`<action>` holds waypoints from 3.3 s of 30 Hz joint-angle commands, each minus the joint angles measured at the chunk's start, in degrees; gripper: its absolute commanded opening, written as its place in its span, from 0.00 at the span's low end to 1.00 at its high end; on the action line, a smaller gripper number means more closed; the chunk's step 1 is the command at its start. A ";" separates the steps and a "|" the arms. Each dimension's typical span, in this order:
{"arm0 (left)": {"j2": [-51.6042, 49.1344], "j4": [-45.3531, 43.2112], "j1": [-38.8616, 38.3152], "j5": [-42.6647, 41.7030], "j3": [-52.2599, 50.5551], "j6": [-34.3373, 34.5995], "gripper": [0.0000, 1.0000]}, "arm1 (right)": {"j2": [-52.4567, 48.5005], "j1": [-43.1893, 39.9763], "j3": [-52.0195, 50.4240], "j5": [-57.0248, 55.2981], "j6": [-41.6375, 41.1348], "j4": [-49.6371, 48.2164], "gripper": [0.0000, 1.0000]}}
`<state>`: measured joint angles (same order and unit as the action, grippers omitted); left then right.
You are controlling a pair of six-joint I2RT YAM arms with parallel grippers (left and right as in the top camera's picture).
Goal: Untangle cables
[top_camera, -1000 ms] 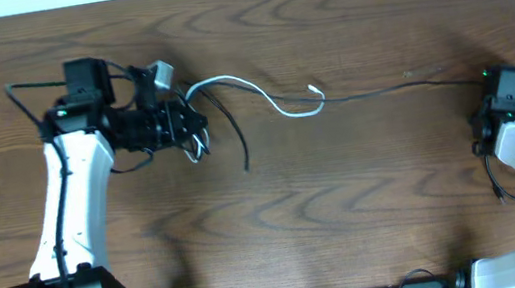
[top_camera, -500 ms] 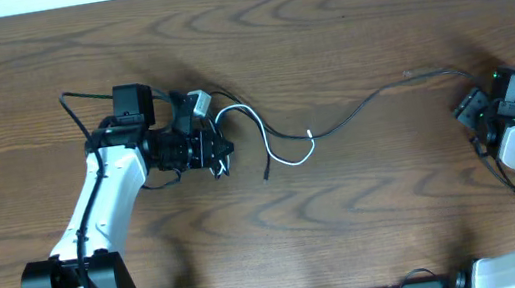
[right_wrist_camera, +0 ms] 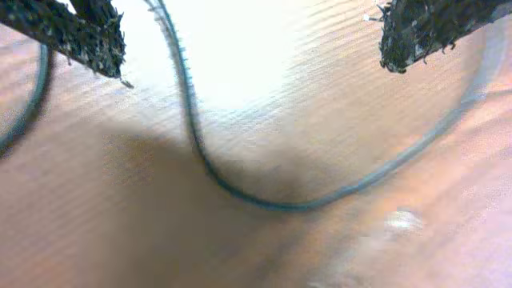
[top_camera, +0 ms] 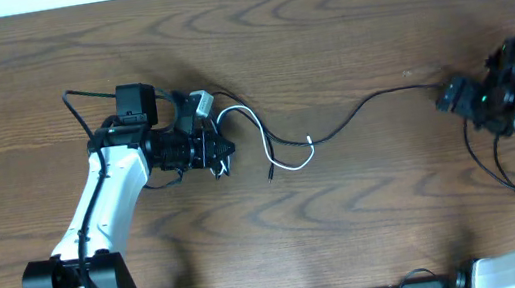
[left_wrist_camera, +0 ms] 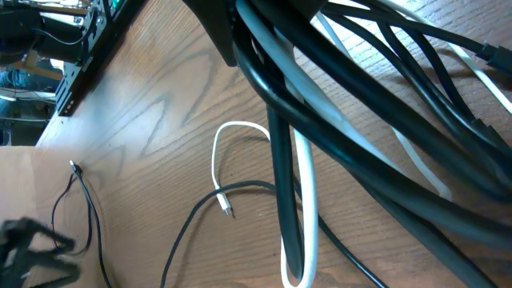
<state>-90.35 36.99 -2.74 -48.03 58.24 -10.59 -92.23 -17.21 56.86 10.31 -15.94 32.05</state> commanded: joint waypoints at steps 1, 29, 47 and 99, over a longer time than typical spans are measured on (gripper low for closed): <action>-0.35 -0.48 -0.24 -0.31 0.02 -1.20 0.08 | 0.50 0.87 3.02 13.31 5.68 0.39 0.99; 2.10 -6.23 -0.24 15.69 4.61 8.81 0.54 | 0.35 20.17 2.47 22.25 9.33 -8.26 0.99; 2.25 -9.92 -0.24 21.92 4.61 18.84 0.92 | 0.35 20.26 2.47 13.16 7.21 -9.11 0.99; -9.77 -13.86 -10.08 35.65 2.49 88.96 0.58 | 0.35 20.31 2.47 13.16 7.21 -9.11 0.99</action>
<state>-97.32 25.08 -12.86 -14.41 61.39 74.39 -92.20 2.72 59.40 23.55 -8.14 23.03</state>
